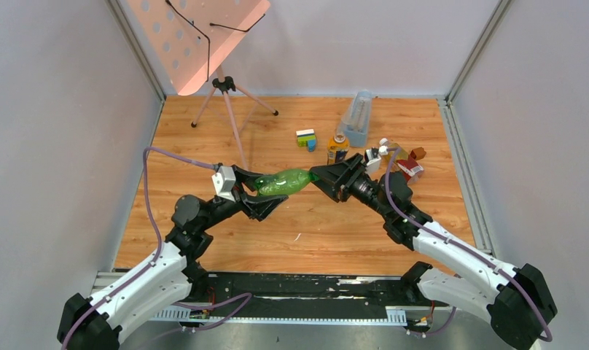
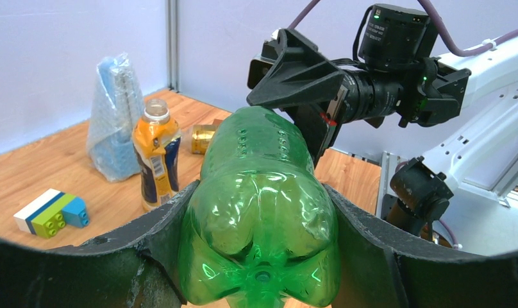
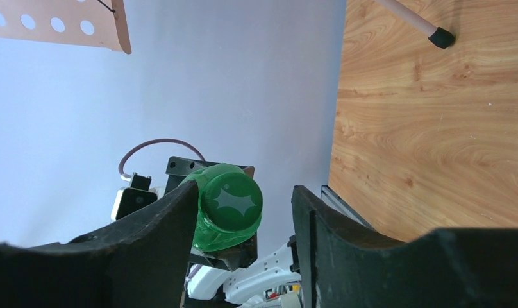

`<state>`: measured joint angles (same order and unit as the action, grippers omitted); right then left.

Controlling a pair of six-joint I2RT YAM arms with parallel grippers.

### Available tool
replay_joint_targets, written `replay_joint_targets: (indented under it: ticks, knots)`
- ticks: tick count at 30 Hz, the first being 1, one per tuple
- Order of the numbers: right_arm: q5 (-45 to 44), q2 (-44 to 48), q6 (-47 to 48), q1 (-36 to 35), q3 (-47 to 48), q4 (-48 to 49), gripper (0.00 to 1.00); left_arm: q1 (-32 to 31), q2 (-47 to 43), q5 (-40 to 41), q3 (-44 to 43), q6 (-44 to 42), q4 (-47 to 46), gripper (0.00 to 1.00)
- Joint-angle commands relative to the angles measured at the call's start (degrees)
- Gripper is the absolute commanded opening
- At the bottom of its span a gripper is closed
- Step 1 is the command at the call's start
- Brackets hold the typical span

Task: Unscrew the bottle caps
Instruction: Unscrew the bottle cap from the plastic bottle.

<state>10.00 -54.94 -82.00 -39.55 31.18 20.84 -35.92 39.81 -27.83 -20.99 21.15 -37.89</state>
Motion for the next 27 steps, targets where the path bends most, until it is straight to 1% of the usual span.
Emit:
replay_joint_targets:
  ticks: [1, 4, 5, 7, 8, 9, 10, 11, 12, 13, 14, 15, 16, 17, 18, 20, 21, 23, 25, 27]
  knots:
    - [1.30, -0.78, -3.13, 0.00, 0.76, 4.63, 0.52, -0.37, 0.22, 0.68, 0.33, -0.41, -3.77, 0.00]
    - [1.22, -0.72, -2.35, 0.00, 0.80, 4.84, 0.38, -0.42, 0.97, -0.14, 0.27, -0.30, -3.77, 0.00]
    - [1.25, -0.62, -1.99, 0.00, 0.88, 4.77, 0.32, -0.45, 1.19, -0.36, 0.26, -0.07, -3.77, 0.00]
    - [1.30, -0.08, -0.46, 0.00, 1.07, 4.70, 0.17, -0.46, 1.56, -0.41, 0.35, 0.25, -3.64, 0.00]
    - [1.41, 0.17, 0.55, 0.00, 1.26, 4.46, 0.12, -0.46, 1.78, -0.39, 0.36, 0.28, -3.44, 0.01]
    - [1.39, 0.50, 1.73, 0.00, 1.45, 3.98, 0.08, -0.46, 1.86, -0.23, 0.30, 0.49, -2.79, 0.11]
    - [1.16, 0.86, 2.94, 0.00, 1.70, 3.21, 0.04, -0.46, 2.03, -0.17, 0.14, 0.61, -2.40, 0.20]
    - [0.73, 1.29, 4.10, 0.00, 1.90, 2.37, 0.01, -0.46, 2.11, -0.35, -0.35, 0.66, -1.01, 0.36]
    - [0.32, 1.77, 5.60, 0.00, 2.14, 1.43, 0.00, -0.46, 2.38, -0.50, -0.71, 0.61, 0.03, 0.44]
    - [-0.23, 2.17, 7.51, -0.04, 2.56, 0.20, 0.00, -0.46, 2.51, -0.74, -1.68, 0.49, 2.76, 0.61]
    - [-0.90, 2.52, 9.59, -0.01, 3.22, -1.70, 0.00, -0.46, 2.63, -0.73, -2.30, 0.31, 4.46, 0.76]
    - [-1.85, 2.77, 12.83, 0.00, 4.00, -3.98, 0.00, -0.46, 2.68, -0.64, -3.66, -0.23, 8.11, 0.83]
    - [-2.43, 2.75, 15.33, 0.00, 5.23, -6.11, 0.00, -0.46, 2.78, -0.73, -4.38, -0.58, 9.86, 0.93]
    - [-3.01, 2.67, 17.89, 0.02, 6.22, -8.71, 0.00, -0.46, 2.84, -0.95, -5.68, -1.41, 13.37, 0.97]
    - [-3.37, 2.58, 20.30, 0.00, 7.07, -10.64, 0.00, -0.46, 3.06, -1.10, -6.27, -2.50, 14.95, 0.99]
    - [-3.64, 2.51, 24.08, 0.00, 7.84, -13.10, 0.00, -0.46, 3.58, -0.55, -8.66, -4.72, 21.30, 1.00]
    - [-3.94, 2.55, 25.09, 0.00, 7.88, -14.09, 0.00, -0.46, 4.52, 0.04, -10.48, -5.59, 25.99, 1.00]
    - [-3.20, 2.49, 26.82, 0.02, 7.53, -14.30, 0.00, -0.46, 6.82, -0.27, -12.83, -7.99, 31.09, 1.00]
    - [-1.50, 2.09, 27.95, 0.09, 7.58, -14.07, 0.00, -0.46, 9.52, -1.68, -14.30, -8.86, 32.86, 1.00]
    - [-0.93, 1.94, 27.57, 0.09, 7.43, -14.07, 0.00, -0.81, 11.87, -4.08, -15.16, -8.51, 32.01, 1.00]
